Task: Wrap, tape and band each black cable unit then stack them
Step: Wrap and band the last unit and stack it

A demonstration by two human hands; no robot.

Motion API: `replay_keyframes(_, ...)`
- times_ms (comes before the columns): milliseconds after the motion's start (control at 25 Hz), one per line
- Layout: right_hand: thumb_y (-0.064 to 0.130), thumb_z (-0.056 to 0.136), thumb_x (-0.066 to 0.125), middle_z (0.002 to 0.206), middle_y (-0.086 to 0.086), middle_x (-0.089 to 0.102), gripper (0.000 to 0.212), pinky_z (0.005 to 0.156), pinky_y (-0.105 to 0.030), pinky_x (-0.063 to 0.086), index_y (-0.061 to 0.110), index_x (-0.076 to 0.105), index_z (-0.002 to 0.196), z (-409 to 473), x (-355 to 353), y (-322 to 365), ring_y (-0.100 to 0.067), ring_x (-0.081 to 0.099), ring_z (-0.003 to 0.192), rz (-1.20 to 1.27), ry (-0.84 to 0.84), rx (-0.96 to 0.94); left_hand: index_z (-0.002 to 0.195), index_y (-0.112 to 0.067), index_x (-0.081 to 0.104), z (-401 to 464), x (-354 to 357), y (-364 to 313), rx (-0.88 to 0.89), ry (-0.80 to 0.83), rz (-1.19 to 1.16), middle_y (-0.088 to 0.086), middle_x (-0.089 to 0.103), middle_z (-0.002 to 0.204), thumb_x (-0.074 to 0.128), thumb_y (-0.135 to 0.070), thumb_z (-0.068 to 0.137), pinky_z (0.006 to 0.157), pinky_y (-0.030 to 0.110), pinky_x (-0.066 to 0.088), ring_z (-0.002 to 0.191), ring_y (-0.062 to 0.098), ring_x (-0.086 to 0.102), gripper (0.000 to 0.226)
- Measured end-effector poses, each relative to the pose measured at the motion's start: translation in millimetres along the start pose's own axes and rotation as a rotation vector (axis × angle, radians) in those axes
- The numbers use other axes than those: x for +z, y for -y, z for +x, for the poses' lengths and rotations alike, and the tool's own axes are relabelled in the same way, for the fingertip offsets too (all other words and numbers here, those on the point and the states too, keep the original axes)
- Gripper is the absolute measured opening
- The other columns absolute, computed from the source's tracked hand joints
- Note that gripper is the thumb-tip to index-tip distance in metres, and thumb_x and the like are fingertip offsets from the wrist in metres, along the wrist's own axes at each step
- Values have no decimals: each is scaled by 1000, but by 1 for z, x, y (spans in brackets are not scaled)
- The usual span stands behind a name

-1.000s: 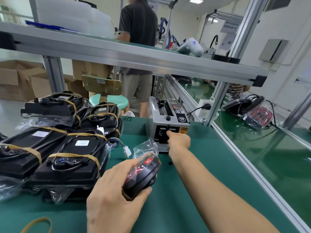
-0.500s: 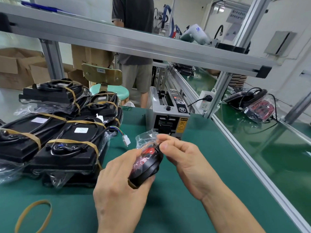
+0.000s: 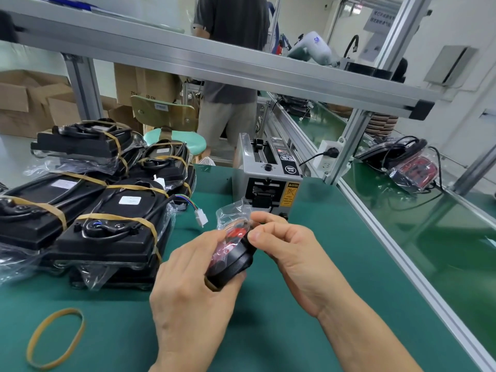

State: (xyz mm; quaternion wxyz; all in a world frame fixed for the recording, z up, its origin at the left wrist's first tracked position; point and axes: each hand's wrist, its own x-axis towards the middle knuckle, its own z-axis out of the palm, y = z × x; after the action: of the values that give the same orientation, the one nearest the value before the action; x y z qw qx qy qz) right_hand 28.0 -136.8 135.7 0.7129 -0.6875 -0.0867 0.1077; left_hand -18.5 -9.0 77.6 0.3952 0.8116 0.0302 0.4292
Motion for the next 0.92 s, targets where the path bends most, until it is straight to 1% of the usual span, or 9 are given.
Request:
replay_keyframes(40,1,81,67,123,-2,59,14,95,-19,43,8,71,69,0,0,0,-2,60,107,-14,-4,-8,106,-22,70,0,0,0,-2,-1,-2,-12,67,101,76,-28,55,80,34,45,91,9,58,52)
replay_keyframes(160,0,81,66,119,0,59,14,80,-8,45,6,68,69,-1,2,0,6,61,94,-37,-23,-16,107,-23,69,1,0,-1,-4,-5,3,-13,66,100,76,-30,56,82,29,44,92,7,57,51)
replay_keyframes(360,-1,81,66,117,0,60,14,74,-6,45,4,68,68,-1,3,0,8,62,86,-36,-50,-11,106,-23,70,1,0,-3,11,-3,17,-15,64,97,76,-28,56,81,29,44,91,8,56,51)
replay_keyframes(400,-1,81,65,116,0,61,15,76,-8,46,5,68,67,-1,3,0,7,62,87,-33,-53,-11,106,-23,69,1,0,-3,10,-1,19,-17,62,97,76,-28,55,81,29,44,91,8,56,51)
replay_keyframes(440,-1,81,65,115,1,61,16,83,-12,47,5,68,67,-1,3,0,5,62,89,-20,-54,-5,106,-23,69,1,0,-3,8,1,18,-18,61,97,76,-27,55,81,30,44,91,8,56,52)
replay_keyframes(520,-1,82,63,113,2,61,16,97,-24,45,5,69,68,-1,2,-1,-1,62,95,24,-55,16,106,-23,69,1,-1,-4,2,3,12,-20,59,98,76,-27,55,81,31,44,92,8,56,52)
replay_keyframes(560,-2,82,63,113,2,62,17,100,-28,44,5,69,68,-1,2,-1,-3,62,96,34,-53,24,106,-23,69,1,-1,-4,-2,3,9,-20,59,98,76,-27,54,81,31,44,92,8,56,52)
replay_keyframes(720,0,81,64,114,2,61,16,104,-31,42,7,70,68,-1,3,0,-4,61,100,32,-38,35,108,-24,68,1,-2,-2,-12,10,8,-19,60,98,89,-20,53,82,33,45,92,8,56,58)
replay_keyframes(920,-1,82,64,112,2,61,17,107,-34,41,8,72,69,-1,4,2,-6,61,101,75,-11,52,108,-24,68,1,-2,-2,-12,30,13,-18,60,99,92,-10,48,82,33,45,92,8,57,66)
